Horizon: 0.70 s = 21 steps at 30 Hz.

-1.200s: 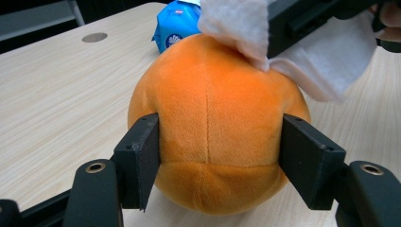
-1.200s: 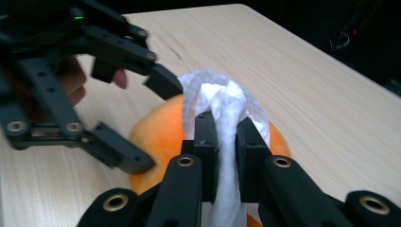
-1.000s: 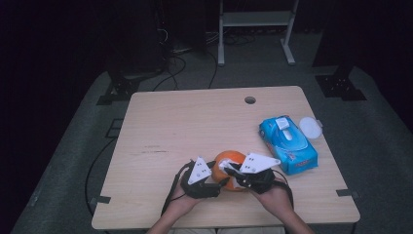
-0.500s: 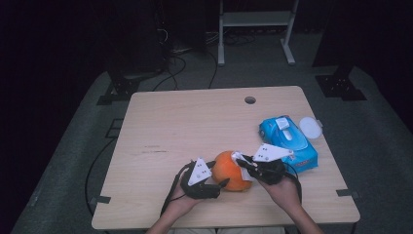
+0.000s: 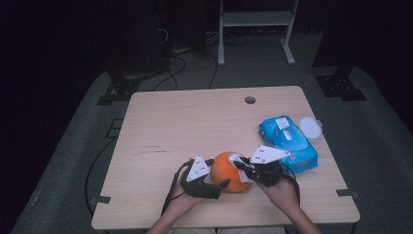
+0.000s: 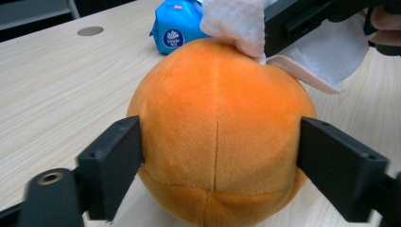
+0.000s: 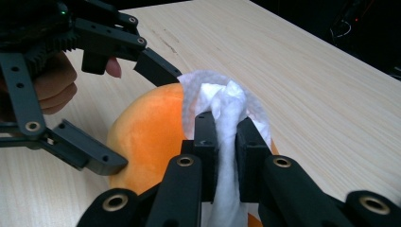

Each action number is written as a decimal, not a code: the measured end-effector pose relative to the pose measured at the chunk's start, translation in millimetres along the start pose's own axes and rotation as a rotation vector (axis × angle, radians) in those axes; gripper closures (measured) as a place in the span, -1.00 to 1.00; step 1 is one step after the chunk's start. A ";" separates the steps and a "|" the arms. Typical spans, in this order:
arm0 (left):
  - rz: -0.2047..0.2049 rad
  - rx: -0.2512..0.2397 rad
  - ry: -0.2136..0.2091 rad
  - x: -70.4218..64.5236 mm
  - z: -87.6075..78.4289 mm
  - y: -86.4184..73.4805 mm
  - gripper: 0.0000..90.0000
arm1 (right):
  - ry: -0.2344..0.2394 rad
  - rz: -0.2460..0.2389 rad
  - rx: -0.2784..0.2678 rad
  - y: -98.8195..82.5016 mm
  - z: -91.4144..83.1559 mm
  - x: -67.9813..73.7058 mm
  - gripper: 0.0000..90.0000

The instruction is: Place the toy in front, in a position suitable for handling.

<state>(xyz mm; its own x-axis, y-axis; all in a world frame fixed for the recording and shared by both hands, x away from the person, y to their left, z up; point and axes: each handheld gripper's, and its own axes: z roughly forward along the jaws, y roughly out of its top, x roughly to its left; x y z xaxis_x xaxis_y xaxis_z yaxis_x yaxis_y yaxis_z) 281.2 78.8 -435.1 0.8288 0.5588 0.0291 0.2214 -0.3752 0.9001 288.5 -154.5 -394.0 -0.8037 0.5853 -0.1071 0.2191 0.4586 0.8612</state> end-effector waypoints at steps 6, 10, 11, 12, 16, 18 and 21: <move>0.078 0.015 0.012 -7.2 -0.2 0.2 -0.36 | 0.064 -0.065 -0.010 10.7 5.6 25.6 0.80; 0.112 0.016 0.020 -7.6 -0.8 -1.7 -0.31 | 0.075 -0.089 -0.001 12.3 9.3 29.9 0.81; 0.113 0.015 0.021 -7.4 -0.7 -1.8 -0.30 | 0.073 -0.072 -0.009 11.8 8.1 25.4 0.81; 0.115 0.014 0.019 -7.0 -0.6 -2.0 -0.30 | 0.059 -0.058 -0.008 11.0 6.0 20.5 0.81; 0.110 0.018 0.016 -5.1 -0.9 -3.5 -0.30 | 0.013 0.012 -0.004 1.5 -0.9 -2.8 0.81; 0.094 0.015 0.008 -3.3 -1.2 -3.0 -0.36 | 0.017 0.045 -0.002 -3.4 -1.8 -8.8 0.81; 0.064 -0.012 -0.002 -2.9 -2.2 -0.1 -0.60 | 0.010 0.024 0.003 -3.5 1.1 -4.3 0.81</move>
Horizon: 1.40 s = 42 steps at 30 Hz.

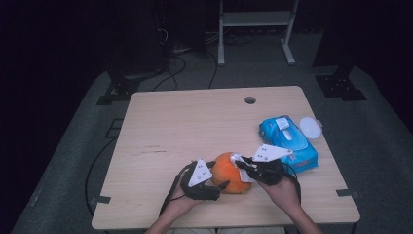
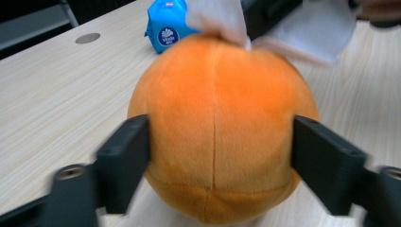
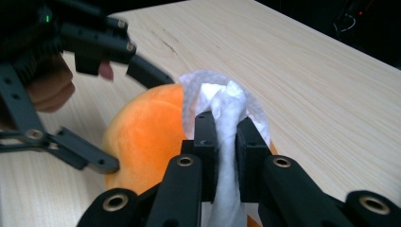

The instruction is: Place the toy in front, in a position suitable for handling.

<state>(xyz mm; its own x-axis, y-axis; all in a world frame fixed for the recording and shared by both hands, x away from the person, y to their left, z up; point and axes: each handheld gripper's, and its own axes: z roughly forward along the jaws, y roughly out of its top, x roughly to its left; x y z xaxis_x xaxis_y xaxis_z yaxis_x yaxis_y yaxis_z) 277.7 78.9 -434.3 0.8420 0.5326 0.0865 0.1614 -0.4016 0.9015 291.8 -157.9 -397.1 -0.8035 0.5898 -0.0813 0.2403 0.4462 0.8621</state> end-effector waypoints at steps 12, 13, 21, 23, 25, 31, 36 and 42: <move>-0.037 0.037 -0.004 10.3 -1.7 -9.1 -0.50 | 0.033 -0.015 0.028 -2.3 7.2 5.5 0.80; -0.044 0.039 -0.007 12.3 -2.2 -10.4 -0.49 | 0.026 0.001 0.035 -5.5 6.8 1.0 0.81; -0.061 -0.007 -0.021 13.2 -5.6 -3.4 -0.63 | 0.030 0.035 0.043 -11.6 8.7 -4.7 0.80; -0.053 -0.010 -0.017 11.8 -4.9 -1.6 -0.63 | 0.038 0.027 0.037 -10.0 9.4 -1.9 0.80; -0.047 -0.008 -0.016 10.7 -3.8 -1.1 -0.63 | 0.044 0.018 0.033 -8.2 9.9 1.5 0.80; -0.039 0.004 -0.014 10.8 -2.8 -3.1 -0.57 | 0.052 0.007 0.025 -7.0 10.6 5.9 0.80; -0.044 0.017 -0.014 12.2 -2.6 -5.8 -0.48 | 0.054 0.008 0.025 -6.8 11.1 5.8 0.80; -0.046 0.020 -0.014 13.6 -2.8 -8.2 -0.43 | 0.055 0.013 0.024 -7.2 10.4 3.5 0.80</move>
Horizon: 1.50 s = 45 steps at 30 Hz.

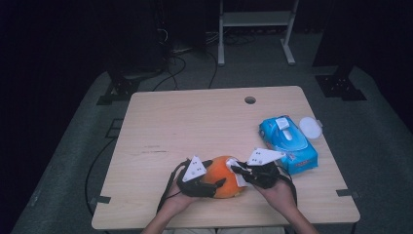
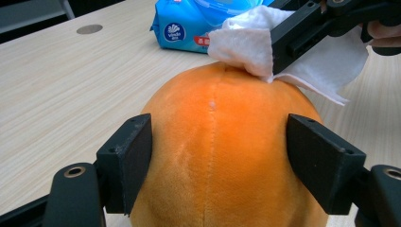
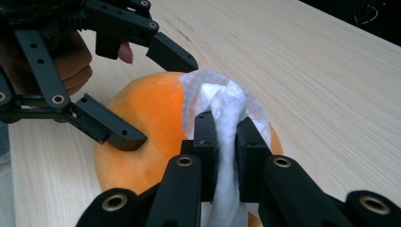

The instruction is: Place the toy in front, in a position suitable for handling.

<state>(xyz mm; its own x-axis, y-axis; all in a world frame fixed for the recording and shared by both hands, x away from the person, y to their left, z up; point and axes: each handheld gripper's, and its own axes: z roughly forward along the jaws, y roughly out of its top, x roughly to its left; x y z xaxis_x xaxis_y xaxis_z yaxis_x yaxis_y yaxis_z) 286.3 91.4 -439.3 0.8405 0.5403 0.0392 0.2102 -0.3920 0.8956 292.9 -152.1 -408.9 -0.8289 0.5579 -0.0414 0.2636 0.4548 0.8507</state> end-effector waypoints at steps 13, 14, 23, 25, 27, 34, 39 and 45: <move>-0.018 0.004 -0.010 6.8 -3.0 -1.0 -0.42 | -0.007 0.037 0.011 -5.1 -0.6 -9.7 0.80; -0.022 -0.005 -0.013 6.4 -3.8 1.2 -0.48 | -0.008 0.029 0.013 -4.5 0.2 -8.5 0.80; -0.017 -0.003 -0.014 6.1 -1.6 -0.6 -0.40 | 0.026 -0.007 -0.004 2.1 2.3 4.7 0.80; -0.023 0.001 -0.009 8.7 -2.0 -2.8 -0.37 | 0.025 0.026 0.000 -2.0 1.8 -3.2 0.80; -0.036 0.000 -0.011 11.6 -2.6 -4.5 -0.36 | 0.001 0.044 0.017 -7.4 1.2 -11.3 0.80; -0.075 -0.004 -0.013 19.9 -6.4 -9.2 -0.35 | 0.039 0.061 -0.002 -6.8 -5.4 -8.6 0.80; -0.070 -0.002 -0.011 18.8 -6.1 -9.7 -0.35 | 0.045 0.049 0.016 -8.7 -1.1 -6.8 0.80; -0.075 -0.006 -0.014 19.5 -5.6 -10.5 -0.35 | 0.039 0.079 0.004 -8.2 -4.8 -11.7 0.80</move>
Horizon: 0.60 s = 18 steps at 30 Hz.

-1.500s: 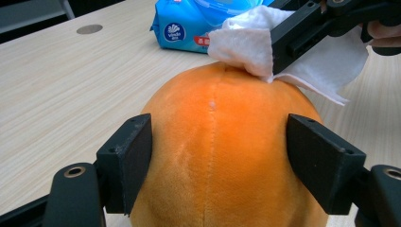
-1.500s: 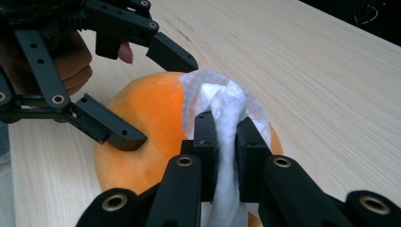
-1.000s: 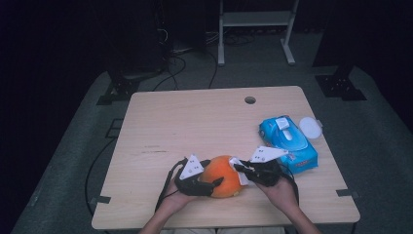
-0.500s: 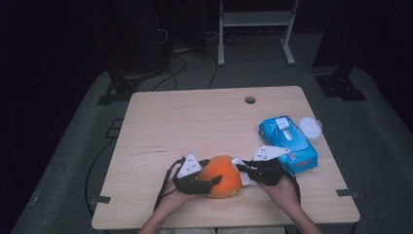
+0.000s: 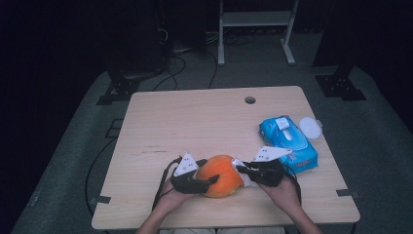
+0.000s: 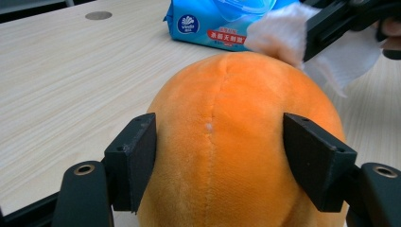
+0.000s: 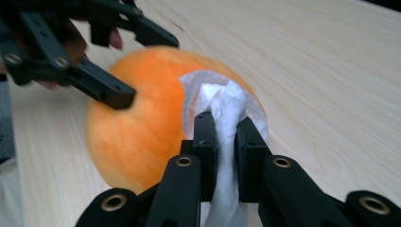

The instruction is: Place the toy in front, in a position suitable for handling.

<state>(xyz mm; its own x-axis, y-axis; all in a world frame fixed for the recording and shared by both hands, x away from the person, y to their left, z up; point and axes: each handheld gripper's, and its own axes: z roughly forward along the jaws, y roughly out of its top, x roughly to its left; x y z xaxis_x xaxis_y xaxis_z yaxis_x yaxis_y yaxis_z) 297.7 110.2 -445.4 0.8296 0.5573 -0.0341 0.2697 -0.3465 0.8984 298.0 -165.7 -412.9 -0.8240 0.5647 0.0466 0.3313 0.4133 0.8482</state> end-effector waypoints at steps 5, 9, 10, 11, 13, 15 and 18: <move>0.005 0.006 0.001 -2.3 0.2 -1.1 -0.33 | 0.006 -0.017 0.020 -0.1 6.7 3.2 0.80; 0.008 0.005 -0.016 -3.8 0.2 -1.2 -0.32 | -0.004 0.014 -0.001 1.4 4.5 -3.0 0.80; 0.005 0.007 -0.024 -4.5 -0.3 -0.2 -0.33 | 0.003 0.016 -0.002 1.8 5.7 -2.9 0.80; 0.000 0.008 -0.035 -4.3 -1.1 1.4 -0.36 | 0.008 0.012 0.006 1.6 7.4 -1.7 0.80; -0.025 -0.009 -0.069 -1.1 -4.4 5.5 -0.53 | 0.038 -0.014 0.024 -0.2 10.7 2.6 0.80; -0.056 0.005 -0.063 1.0 -1.3 5.3 -0.78 | 0.061 -0.048 0.046 0.2 9.1 7.8 0.80; -0.068 0.025 -0.070 0.5 5.5 0.9 -0.66 | 0.054 -0.059 0.052 3.0 5.0 6.6 0.80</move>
<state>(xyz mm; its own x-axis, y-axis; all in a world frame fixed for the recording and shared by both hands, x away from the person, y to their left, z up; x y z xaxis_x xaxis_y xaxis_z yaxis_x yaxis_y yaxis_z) 301.0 106.0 -447.0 0.8410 0.5261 -0.1261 0.3379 -0.3286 0.8820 295.9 -157.2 -412.7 -0.8659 0.4994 0.0274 0.3039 0.4818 0.8219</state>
